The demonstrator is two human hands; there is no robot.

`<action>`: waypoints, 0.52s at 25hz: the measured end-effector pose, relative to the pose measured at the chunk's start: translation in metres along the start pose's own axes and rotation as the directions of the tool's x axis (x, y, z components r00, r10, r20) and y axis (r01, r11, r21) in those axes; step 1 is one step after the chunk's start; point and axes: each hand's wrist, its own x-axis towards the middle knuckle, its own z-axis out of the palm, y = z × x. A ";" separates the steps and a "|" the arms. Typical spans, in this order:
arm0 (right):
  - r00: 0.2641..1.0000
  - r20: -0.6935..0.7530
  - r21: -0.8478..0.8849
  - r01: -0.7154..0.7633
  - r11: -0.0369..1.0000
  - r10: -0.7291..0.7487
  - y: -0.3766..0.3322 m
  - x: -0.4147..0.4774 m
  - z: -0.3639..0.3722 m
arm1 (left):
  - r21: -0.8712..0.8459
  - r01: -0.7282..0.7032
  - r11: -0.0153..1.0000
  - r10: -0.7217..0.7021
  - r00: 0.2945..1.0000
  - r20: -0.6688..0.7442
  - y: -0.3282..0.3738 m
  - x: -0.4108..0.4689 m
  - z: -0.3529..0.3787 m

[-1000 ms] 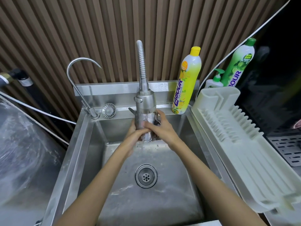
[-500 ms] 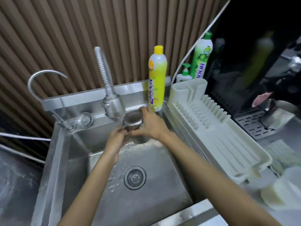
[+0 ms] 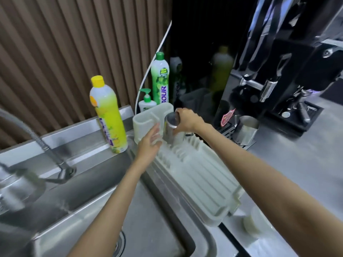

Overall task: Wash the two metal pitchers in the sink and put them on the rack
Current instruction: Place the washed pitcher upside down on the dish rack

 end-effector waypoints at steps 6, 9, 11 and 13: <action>0.994 0.107 -0.030 0.030 0.999 -0.027 0.023 0.033 0.033 | 0.067 0.064 0.996 -0.065 0.998 0.016 -0.028 0.036 0.025; 0.985 0.169 -0.068 0.052 0.996 -0.040 0.022 0.043 0.044 | 0.171 0.101 0.980 -0.106 0.994 0.022 -0.040 0.044 0.028; 0.980 0.193 -0.100 0.073 0.992 -0.052 0.024 0.047 0.047 | 0.232 0.086 0.969 -0.084 0.996 -0.020 -0.042 0.046 0.030; 0.972 0.224 -0.117 0.098 0.988 -0.069 0.026 0.047 0.047 | 0.278 0.078 0.958 -0.055 0.995 -0.088 -0.037 0.045 0.035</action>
